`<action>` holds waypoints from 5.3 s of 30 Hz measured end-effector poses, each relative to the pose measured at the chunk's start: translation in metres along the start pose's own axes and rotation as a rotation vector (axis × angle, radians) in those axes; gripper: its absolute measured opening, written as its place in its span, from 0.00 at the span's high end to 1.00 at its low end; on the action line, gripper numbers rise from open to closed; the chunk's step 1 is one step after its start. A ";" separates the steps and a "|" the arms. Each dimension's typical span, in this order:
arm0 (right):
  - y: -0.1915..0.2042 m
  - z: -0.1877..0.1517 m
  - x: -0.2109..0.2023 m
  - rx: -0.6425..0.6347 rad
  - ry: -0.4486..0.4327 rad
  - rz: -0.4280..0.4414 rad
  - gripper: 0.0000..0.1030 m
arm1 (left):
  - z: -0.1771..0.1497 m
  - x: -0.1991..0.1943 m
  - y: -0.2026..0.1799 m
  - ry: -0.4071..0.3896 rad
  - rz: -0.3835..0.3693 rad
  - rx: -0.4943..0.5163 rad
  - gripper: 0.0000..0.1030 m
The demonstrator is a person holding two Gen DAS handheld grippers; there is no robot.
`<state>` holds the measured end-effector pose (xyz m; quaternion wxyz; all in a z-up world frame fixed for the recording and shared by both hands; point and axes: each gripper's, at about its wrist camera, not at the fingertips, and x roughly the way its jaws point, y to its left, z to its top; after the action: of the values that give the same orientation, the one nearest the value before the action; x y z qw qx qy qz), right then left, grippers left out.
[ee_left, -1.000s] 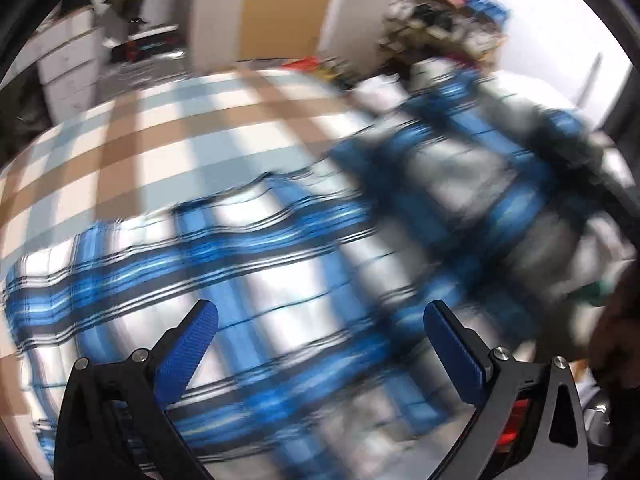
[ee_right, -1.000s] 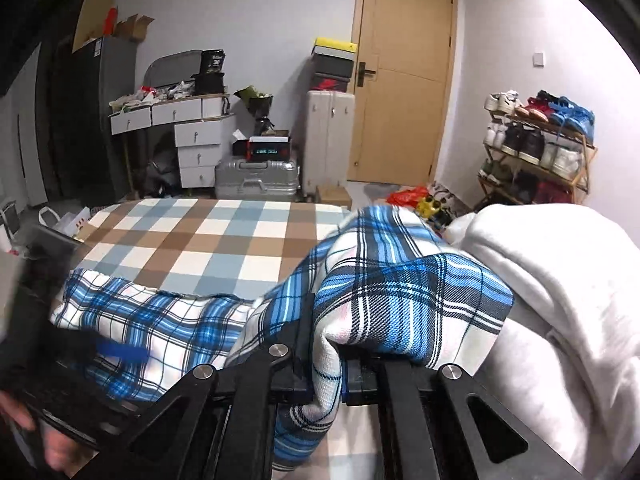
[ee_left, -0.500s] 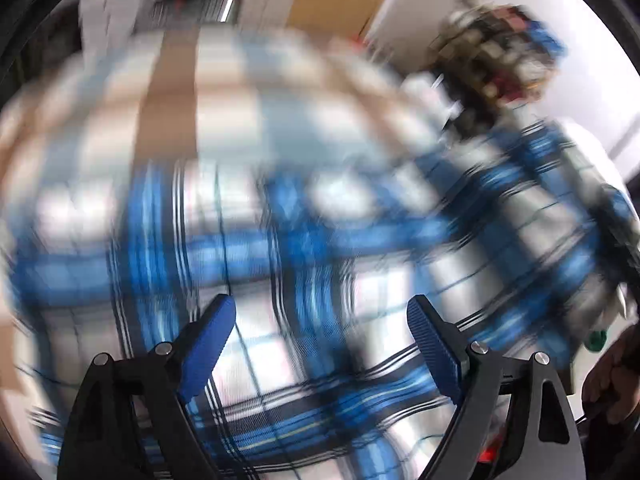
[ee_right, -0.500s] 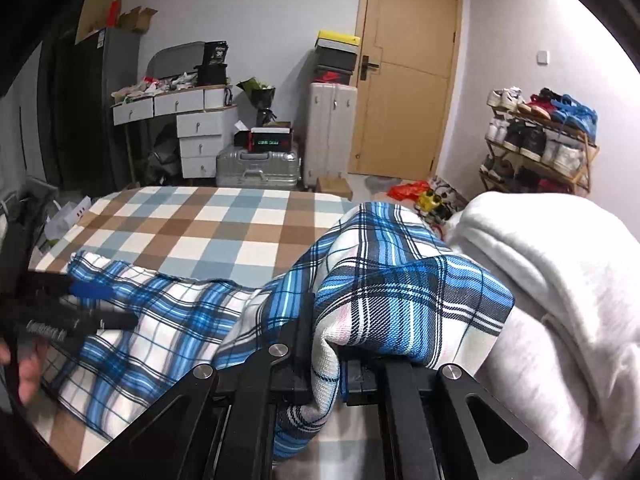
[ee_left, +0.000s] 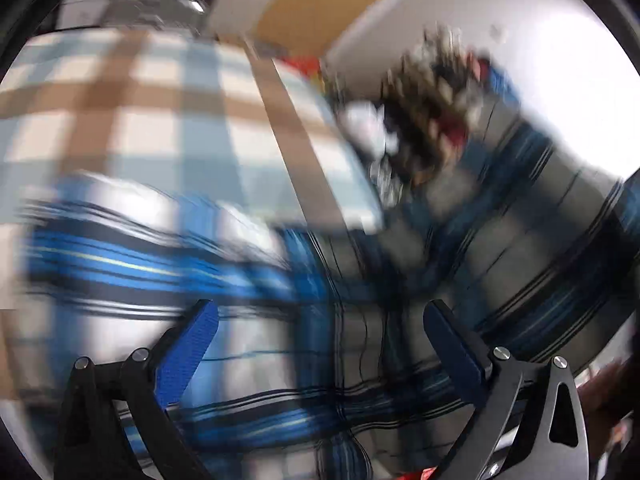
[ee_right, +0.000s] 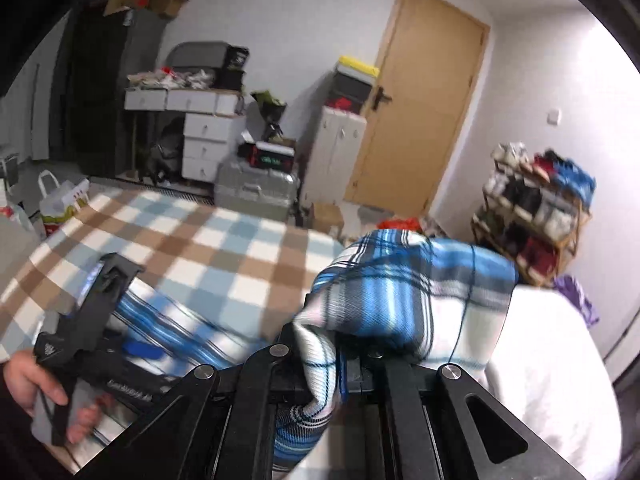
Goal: Fold large clothes
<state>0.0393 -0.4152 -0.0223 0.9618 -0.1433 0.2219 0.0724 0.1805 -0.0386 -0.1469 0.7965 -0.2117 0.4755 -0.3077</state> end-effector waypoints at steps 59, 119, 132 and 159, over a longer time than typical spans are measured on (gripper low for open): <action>0.192 0.042 0.185 0.276 0.567 0.567 1.00 | -0.078 -0.081 0.084 0.229 0.162 0.069 0.95; 0.057 -0.151 0.110 0.805 0.551 0.604 0.72 | -0.047 -0.014 0.032 0.275 0.035 0.183 0.33; 0.048 -0.062 0.111 0.578 0.358 0.479 0.84 | -0.085 -0.019 0.044 0.281 0.113 0.209 0.34; 0.110 -0.146 0.123 0.493 0.771 0.659 1.00 | -0.069 -0.029 0.067 0.311 0.058 0.083 0.34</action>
<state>0.0674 -0.3462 -0.2299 0.7427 0.1466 0.6005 0.2573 0.1279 0.0266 -0.2023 0.7299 -0.1145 0.5859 -0.3329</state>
